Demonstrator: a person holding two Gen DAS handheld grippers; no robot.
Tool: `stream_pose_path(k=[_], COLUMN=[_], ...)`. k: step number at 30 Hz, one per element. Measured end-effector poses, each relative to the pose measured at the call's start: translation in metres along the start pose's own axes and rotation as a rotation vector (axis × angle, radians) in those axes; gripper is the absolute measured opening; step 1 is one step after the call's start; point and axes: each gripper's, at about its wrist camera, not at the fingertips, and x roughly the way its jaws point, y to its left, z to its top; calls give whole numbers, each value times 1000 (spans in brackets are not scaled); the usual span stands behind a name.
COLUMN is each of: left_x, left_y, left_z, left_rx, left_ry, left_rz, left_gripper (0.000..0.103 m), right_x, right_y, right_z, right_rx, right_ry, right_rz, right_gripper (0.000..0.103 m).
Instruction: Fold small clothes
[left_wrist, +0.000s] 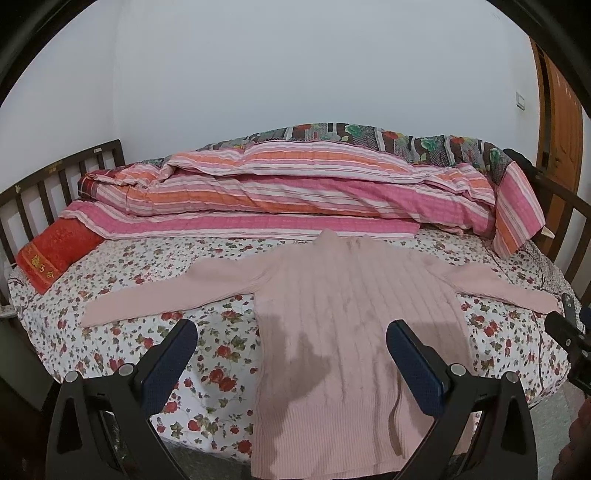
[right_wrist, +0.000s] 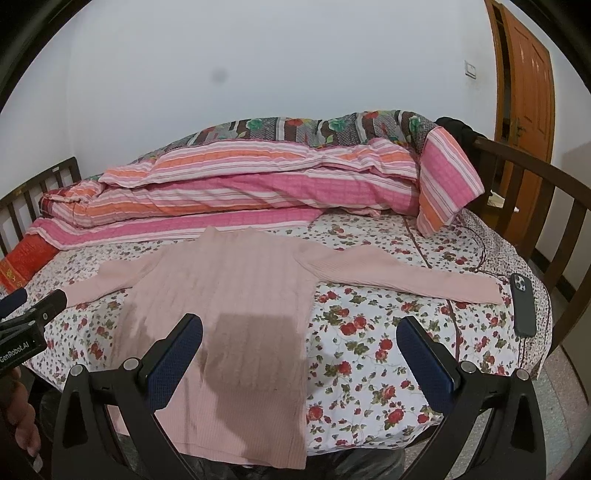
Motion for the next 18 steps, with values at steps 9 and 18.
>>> stream_pose_path(k=[9,18], left_x=[2,2], left_y=[1,0], left_z=[1,1], left_rx=[-1,-1], left_ry=[11,11], left_rz=[-6,-4], left_gripper=[103,103], right_x=[2,2], right_y=[0,0], right_z=[-2,-3], right_rx=[5,2], right_ry=[3,6], right_rz=[6,10], right_gripper=[103,103])
